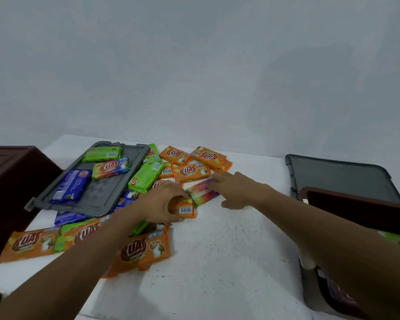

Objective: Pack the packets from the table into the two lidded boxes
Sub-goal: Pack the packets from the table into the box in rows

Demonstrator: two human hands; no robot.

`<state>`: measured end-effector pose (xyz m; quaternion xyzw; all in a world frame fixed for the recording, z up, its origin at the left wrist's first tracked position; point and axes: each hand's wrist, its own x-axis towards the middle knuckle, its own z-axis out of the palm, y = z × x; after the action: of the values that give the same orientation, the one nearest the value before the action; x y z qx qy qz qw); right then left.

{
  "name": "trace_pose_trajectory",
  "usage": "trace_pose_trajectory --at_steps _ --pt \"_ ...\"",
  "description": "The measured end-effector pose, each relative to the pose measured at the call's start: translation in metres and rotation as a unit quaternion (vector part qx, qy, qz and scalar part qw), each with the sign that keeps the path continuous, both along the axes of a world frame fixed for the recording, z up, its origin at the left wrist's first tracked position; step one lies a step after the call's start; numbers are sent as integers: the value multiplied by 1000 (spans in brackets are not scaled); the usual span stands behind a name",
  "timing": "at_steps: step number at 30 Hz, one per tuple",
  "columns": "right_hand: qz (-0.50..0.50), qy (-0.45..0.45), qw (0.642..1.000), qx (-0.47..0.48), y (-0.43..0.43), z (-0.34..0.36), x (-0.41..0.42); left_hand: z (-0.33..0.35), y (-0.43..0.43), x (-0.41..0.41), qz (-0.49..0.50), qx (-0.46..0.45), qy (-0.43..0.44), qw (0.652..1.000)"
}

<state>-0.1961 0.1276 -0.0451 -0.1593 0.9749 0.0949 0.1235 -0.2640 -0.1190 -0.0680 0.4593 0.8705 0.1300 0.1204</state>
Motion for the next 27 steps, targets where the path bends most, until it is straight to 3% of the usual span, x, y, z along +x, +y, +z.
trace_pose_trajectory --at_steps 4,8,12,16,22,24,27 --pt "1 1 1000 0 -6 -1 2 8 1 1 50 124 -126 983" --pt "-23 -50 998 -30 -9 14 5 14 7 -2 159 229 -283 918" --pt "-117 -66 962 -237 1 34 9 18 23 3 270 300 -380 832" --pt "-186 -89 923 -326 24 55 23 24 44 3 293 334 -445 778" --pt "-266 -47 863 -428 59 79 71 39 89 27 219 317 -365 848" --pt "-268 -5 858 -438 70 85 90 51 104 40 193 281 -345 875" --pt "-260 34 819 -510 80 95 116 71 131 60 156 222 -326 905"
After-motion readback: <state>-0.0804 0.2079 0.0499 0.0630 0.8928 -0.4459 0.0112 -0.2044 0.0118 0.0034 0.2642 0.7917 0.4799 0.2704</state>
